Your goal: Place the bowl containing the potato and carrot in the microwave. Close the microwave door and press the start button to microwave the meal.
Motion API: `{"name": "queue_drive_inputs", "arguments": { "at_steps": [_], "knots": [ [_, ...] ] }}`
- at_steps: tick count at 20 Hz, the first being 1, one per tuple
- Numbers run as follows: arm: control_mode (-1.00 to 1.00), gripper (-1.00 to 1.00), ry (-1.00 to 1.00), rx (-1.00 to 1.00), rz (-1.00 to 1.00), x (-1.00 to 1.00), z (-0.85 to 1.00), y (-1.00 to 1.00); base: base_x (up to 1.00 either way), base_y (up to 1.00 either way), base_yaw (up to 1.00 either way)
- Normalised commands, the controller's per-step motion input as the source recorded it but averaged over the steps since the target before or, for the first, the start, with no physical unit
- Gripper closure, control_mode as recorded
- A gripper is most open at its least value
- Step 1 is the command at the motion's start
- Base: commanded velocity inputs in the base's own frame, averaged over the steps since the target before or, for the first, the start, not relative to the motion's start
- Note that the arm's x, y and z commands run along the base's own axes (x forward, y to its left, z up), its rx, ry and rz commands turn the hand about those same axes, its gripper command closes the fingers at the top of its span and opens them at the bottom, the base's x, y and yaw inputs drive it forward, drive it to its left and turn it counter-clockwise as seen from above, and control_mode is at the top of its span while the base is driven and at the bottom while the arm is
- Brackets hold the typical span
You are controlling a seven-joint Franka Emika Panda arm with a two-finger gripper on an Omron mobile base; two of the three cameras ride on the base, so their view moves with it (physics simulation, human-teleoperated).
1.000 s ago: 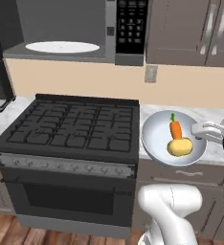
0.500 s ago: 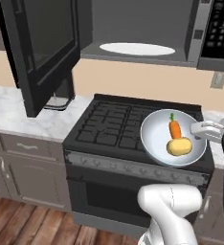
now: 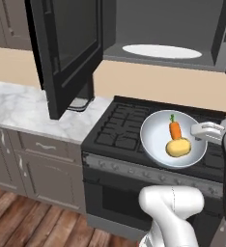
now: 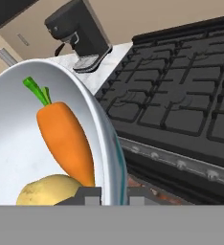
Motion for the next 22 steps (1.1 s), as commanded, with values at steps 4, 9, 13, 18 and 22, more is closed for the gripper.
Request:
{"name": "queue_drive_inputs", "arguments": {
  "at_steps": [4, 9, 13, 18, 22],
  "knots": [
    [1.0, 1.0, 0.0, 0.0, 0.0, 0.0, 0.0, 0.0, 0.61, 0.0, 0.06],
    [1.0, 1.0, 0.0, 0.0, 0.0, 0.0, 0.0, 0.0, 0.27, 0.08, 0.03],
    [-1.0, 1.0, 0.0, -0.01, 0.0, 0.0, 0.0, 0.03, 0.01, 0.09, 0.0],
    [-1.0, 1.0, 0.0, 0.0, 0.0, 0.0, 0.0, 0.0, 0.0, 0.0, 0.0],
    [-1.0, 1.0, -0.15, 0.0, 0.0, 0.0, 0.53, 0.0, 0.0, 0.0, 0.0]
  ]
}}
